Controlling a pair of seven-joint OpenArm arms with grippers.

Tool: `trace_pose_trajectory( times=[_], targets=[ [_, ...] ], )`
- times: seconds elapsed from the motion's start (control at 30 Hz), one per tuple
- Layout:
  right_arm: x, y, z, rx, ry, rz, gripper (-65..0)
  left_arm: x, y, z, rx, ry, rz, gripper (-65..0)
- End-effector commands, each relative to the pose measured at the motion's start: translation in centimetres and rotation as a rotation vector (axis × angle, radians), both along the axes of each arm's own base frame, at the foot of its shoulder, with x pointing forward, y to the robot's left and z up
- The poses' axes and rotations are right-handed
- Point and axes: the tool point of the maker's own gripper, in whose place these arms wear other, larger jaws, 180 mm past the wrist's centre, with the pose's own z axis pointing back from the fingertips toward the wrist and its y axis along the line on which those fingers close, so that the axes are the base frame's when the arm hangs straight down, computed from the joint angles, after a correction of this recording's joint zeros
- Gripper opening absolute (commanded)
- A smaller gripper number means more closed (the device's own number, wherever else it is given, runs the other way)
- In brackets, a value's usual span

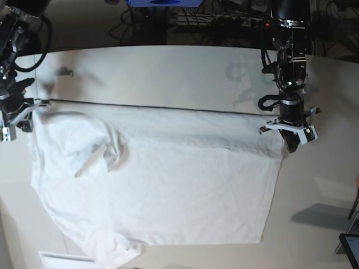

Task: Fold the T-shirt properly

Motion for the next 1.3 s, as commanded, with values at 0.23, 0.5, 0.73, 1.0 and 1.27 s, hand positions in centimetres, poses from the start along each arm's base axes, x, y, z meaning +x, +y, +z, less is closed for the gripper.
trace_pose_trajectory(
  times=[0.23, 0.5, 0.73, 1.0, 1.27],
  targets=[
    [-0.9, 1.1, -0.8, 0.034, 0.006, -0.006, -63.7, 1.4, -0.1, 0.2, -0.009, 0.039, -0.028, -65.0],
    [-0.2, 2.4, -3.4, 0.092, 0.056, 0.009, -63.7, 3.2, -1.1, 0.1, -0.013, 0.043, -0.06, -65.0],
    [0.3, 1.2, -5.5, 0.123, 0.088, -0.019, -63.8, 2.8, -2.1, -4.0, -0.003, 0.157, -0.101, -65.0],
    [-1.0, 0.3, -7.9, 0.143, 0.15, -0.045, -63.8, 0.0, -0.8, -7.7, -0.002, 0.266, -0.072, -65.0],
    [-3.2, 0.4, -8.3, 0.121, 0.187, -0.036, -63.8, -2.7, -1.3, -9.3, -0.01, 0.319, -0.083, -65.0]
  ],
)
